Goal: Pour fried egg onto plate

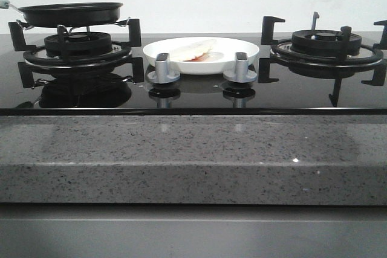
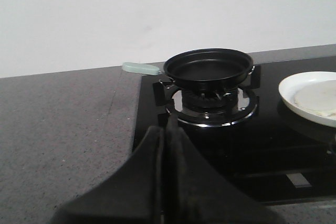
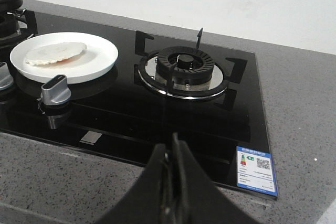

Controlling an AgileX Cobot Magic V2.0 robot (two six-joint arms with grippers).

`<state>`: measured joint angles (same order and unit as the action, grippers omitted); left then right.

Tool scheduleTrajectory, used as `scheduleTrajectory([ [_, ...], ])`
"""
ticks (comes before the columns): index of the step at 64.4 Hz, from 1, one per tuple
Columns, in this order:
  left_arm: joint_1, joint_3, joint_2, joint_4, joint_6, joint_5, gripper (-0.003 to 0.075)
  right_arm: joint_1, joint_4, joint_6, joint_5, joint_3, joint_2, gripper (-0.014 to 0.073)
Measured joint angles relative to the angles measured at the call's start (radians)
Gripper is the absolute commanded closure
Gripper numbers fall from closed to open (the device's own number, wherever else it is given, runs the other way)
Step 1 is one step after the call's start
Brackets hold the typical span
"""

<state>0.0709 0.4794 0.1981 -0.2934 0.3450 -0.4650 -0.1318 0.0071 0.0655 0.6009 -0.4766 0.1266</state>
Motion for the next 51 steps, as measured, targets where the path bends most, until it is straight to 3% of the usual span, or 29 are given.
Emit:
scheduleTrajectory([
  [5,0.000,-0.002,0.000,0.101,-0.132,0.014,0.0740,0.000,0.000,0.000,0.000,0.000,0.000,0.0661],
  [12,0.000,-0.024,0.000,0.157,-0.198,0.037,0.0739,0.000,0.000,0.000,0.000,0.000,0.000,0.0661],
  [24,-0.011,-0.104,-0.045,0.175,-0.216,0.079,0.0740,0.000,0.000,0.000,-0.001,0.000,0.000,0.0661],
  [41,-0.110,-0.270,-0.192,0.186,-0.221,0.097,0.0739,0.000,0.000,0.000,-0.001,0.000,0.000,0.0661],
  [51,-0.113,-0.381,-0.204,0.186,-0.221,0.172,0.0740,0.000,0.000,0.000,-0.002,0.000,0.000,0.0661],
])
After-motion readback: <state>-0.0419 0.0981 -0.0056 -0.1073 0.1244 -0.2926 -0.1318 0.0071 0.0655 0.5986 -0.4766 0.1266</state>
